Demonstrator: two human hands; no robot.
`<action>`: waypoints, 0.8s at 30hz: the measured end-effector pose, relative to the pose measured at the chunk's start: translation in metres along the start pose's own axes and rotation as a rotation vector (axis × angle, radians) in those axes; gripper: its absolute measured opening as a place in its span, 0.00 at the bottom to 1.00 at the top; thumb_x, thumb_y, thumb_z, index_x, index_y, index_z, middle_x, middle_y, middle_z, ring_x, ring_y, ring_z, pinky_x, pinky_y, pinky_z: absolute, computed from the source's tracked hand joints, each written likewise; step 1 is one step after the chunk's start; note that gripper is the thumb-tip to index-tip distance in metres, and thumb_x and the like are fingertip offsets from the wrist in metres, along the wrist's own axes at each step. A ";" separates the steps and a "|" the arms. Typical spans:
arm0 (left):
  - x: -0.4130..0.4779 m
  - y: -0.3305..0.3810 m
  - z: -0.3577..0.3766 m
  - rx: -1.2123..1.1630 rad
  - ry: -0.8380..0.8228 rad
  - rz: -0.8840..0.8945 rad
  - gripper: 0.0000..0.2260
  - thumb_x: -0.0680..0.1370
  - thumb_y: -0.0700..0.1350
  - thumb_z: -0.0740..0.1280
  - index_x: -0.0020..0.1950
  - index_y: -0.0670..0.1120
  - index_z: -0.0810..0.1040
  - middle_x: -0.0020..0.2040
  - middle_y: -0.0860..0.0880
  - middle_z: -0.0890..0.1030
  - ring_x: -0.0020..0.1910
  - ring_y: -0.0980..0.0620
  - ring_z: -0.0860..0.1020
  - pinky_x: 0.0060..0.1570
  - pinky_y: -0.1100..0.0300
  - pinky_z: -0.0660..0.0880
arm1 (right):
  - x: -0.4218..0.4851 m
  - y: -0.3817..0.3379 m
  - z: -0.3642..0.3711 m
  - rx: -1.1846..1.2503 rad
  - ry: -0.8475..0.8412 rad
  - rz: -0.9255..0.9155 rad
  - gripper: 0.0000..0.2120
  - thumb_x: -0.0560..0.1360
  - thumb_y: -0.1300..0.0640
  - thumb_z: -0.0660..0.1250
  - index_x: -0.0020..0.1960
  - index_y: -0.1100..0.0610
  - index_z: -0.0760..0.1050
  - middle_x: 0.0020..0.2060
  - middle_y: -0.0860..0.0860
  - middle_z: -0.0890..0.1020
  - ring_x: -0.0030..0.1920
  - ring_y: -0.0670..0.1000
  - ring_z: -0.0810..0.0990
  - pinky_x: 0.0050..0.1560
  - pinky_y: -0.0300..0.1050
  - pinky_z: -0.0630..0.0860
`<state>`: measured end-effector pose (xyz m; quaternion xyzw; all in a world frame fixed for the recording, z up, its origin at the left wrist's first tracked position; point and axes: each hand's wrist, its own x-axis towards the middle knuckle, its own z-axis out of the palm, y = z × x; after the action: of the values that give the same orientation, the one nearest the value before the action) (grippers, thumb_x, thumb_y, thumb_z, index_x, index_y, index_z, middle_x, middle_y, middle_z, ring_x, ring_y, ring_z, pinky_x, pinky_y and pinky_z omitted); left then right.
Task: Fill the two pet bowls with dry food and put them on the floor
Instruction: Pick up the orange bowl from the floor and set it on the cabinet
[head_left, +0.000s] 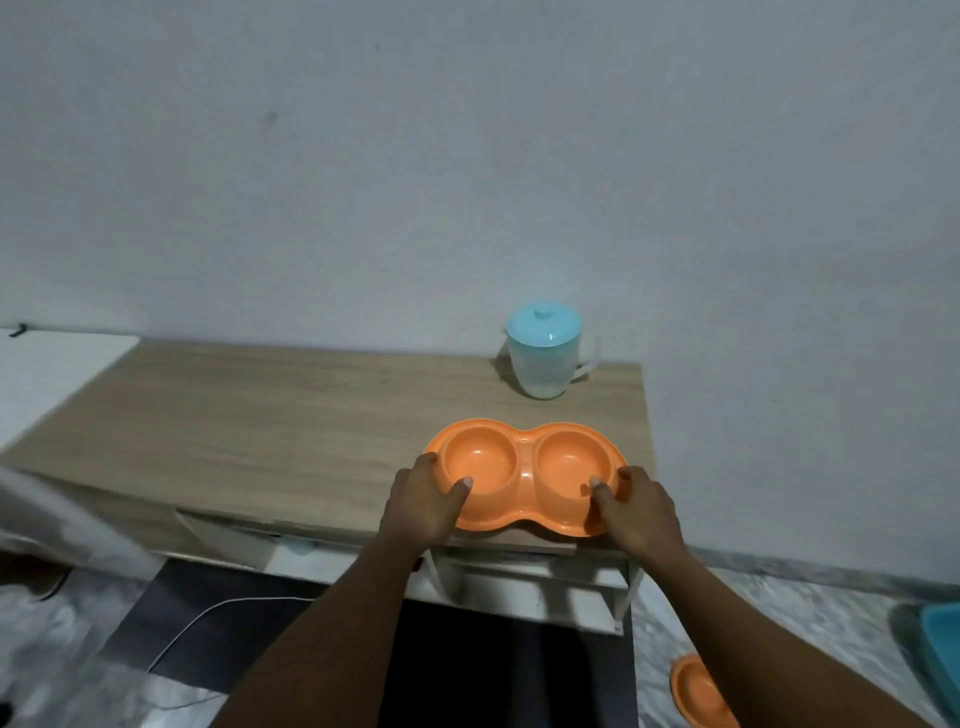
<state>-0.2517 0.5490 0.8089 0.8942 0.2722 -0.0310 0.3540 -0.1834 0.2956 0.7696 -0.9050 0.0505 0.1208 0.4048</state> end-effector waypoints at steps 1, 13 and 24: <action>0.008 -0.001 0.002 -0.007 -0.003 -0.009 0.34 0.76 0.59 0.68 0.77 0.46 0.62 0.71 0.40 0.71 0.69 0.39 0.71 0.66 0.50 0.68 | 0.009 -0.002 0.004 -0.009 -0.004 -0.001 0.31 0.78 0.38 0.61 0.73 0.56 0.65 0.65 0.59 0.75 0.63 0.61 0.75 0.60 0.56 0.72; 0.093 -0.013 0.014 0.061 -0.024 -0.052 0.32 0.77 0.55 0.69 0.77 0.44 0.63 0.70 0.39 0.73 0.66 0.40 0.74 0.61 0.51 0.71 | 0.066 -0.025 0.047 -0.071 0.021 0.028 0.27 0.79 0.40 0.61 0.70 0.57 0.67 0.63 0.61 0.75 0.62 0.62 0.75 0.59 0.56 0.72; 0.130 -0.039 0.002 0.094 -0.098 0.058 0.28 0.78 0.52 0.68 0.74 0.42 0.67 0.67 0.37 0.75 0.65 0.38 0.74 0.60 0.53 0.71 | 0.068 -0.049 0.083 -0.095 0.084 0.133 0.27 0.80 0.41 0.60 0.71 0.57 0.66 0.67 0.62 0.67 0.68 0.65 0.68 0.65 0.61 0.69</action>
<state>-0.1609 0.6312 0.7507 0.9148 0.2265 -0.0773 0.3253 -0.1234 0.3902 0.7341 -0.9221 0.1215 0.1113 0.3501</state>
